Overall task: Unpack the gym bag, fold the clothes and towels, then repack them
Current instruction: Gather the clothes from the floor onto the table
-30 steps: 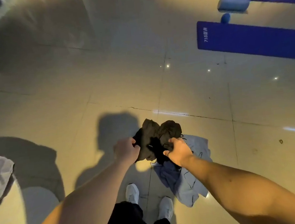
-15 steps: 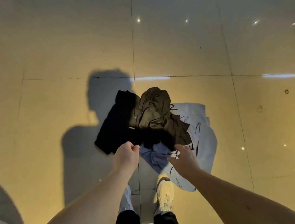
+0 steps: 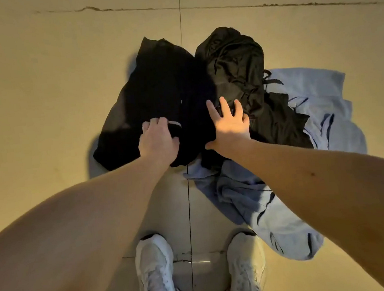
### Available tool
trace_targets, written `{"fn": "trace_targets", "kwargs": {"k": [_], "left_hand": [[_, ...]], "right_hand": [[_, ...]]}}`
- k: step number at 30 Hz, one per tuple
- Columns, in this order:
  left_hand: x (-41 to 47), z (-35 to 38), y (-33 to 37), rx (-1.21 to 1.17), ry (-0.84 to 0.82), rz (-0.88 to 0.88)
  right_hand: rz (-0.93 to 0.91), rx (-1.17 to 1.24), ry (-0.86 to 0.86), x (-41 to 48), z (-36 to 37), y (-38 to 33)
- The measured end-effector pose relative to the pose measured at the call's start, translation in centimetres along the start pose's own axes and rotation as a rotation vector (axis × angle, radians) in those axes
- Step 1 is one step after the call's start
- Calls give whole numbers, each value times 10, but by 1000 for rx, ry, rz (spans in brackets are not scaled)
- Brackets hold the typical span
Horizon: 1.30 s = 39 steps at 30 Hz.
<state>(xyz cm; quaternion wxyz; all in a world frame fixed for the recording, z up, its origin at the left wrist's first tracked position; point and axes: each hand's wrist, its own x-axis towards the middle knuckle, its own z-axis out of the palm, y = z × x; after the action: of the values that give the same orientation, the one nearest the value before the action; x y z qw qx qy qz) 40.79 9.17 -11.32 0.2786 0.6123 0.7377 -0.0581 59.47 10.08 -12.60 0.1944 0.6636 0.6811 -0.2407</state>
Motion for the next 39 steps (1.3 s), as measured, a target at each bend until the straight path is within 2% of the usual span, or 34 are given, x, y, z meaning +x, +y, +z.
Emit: {"fn": "trace_targets", "kwargs": {"k": [3,6,9,11,12,13,15,16,18,19,21,23,27,30,34,36,39], "left_hand": [[21,18,-25,120,-137,-39],[28,31,-37,-50,-244,-146],[32,37,-38,-170,-244,-214],[34,32,-33,-111,-210,-210],[34,28,-30,-69,-178,-214],[34,26,-27,-40,-120,-204],[36,24,-24,-19,24,-165],[35,24,-23,-64,71,-151],[36,23,-21,-236,50,-121],[35,22,-21,-313,10,-109],[31,21,-19,-401,-6,-83],[23,13,-15,-467,43,-97],[-1,-11,4,-683,122,-108],[-27,-39,28,-839,111,-83],[-64,-91,54,-1138,-54,-103],[-87,-123,57,-1165,-86,-107],[-129,-188,61,-1082,-72,-109]], "right_hand": [[19,-67,62,15,22,6],[-109,86,131,15,24,19],[-203,297,105,11,-3,24],[-162,365,144,14,-24,33],[-113,315,164,16,-31,39],[-36,198,148,19,-34,46],[106,24,-9,23,-31,58],[142,32,-114,23,-25,60],[138,125,-242,24,-8,61],[123,156,-223,25,-1,60],[92,191,-58,28,6,55],[63,302,88,24,3,45],[-51,473,206,-1,-21,28],[-156,491,205,-32,-59,13],[-323,536,163,-86,-116,-17],[-363,566,175,-115,-147,-26],[-387,570,155,-161,-207,-40]]}}
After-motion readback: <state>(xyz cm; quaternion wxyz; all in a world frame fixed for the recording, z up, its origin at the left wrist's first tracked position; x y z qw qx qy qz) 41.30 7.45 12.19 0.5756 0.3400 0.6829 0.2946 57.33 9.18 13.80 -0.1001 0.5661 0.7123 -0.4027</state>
